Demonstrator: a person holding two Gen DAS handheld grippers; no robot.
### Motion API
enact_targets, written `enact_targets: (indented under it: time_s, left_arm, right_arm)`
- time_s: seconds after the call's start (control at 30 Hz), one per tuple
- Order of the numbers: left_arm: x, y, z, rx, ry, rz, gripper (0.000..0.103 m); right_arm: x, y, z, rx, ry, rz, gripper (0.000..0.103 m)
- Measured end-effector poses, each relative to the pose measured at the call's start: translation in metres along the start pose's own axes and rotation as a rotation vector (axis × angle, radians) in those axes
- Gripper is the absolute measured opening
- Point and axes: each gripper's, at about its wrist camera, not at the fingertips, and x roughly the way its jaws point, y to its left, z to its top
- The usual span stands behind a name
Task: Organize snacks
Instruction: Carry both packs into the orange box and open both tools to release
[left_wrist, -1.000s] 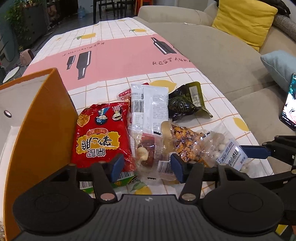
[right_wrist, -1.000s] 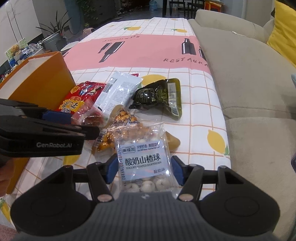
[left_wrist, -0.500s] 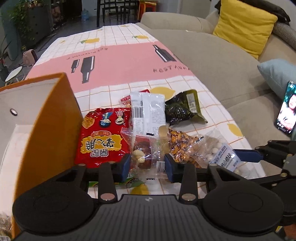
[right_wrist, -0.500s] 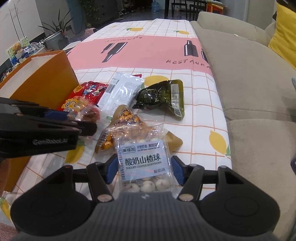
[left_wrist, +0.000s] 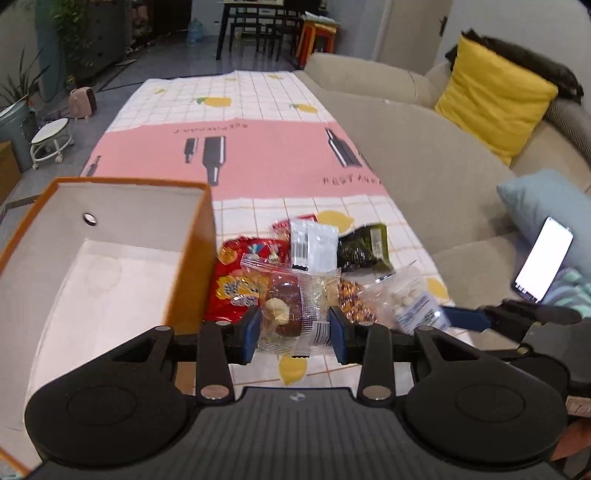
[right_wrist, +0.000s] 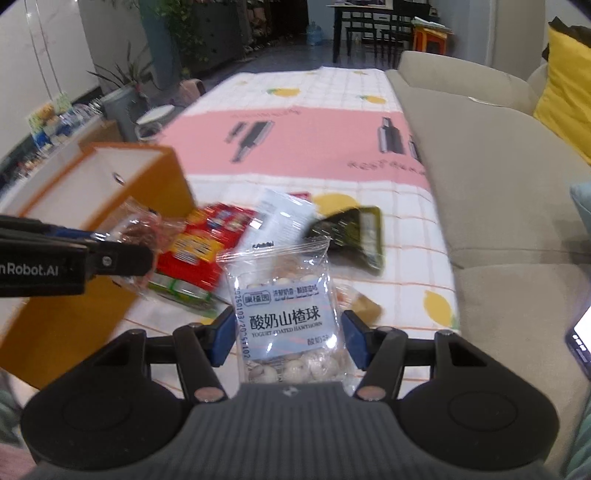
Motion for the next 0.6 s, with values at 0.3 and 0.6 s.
enact_targets:
  time_s: [0.3,0.6]
  left_arm:
    - [-0.053,0.045,0.013,0.012,-0.033,0.057,0.044]
    - [-0.08,0.105,0.023,0.047,-0.023,0.166,0.044]
  right_arm:
    - [-0.027,0.048,0.029,0.022,-0.02,0.17,0.058]
    - [-0.034,0.117,0.065,-0.034,-0.03,0.32,0.058]
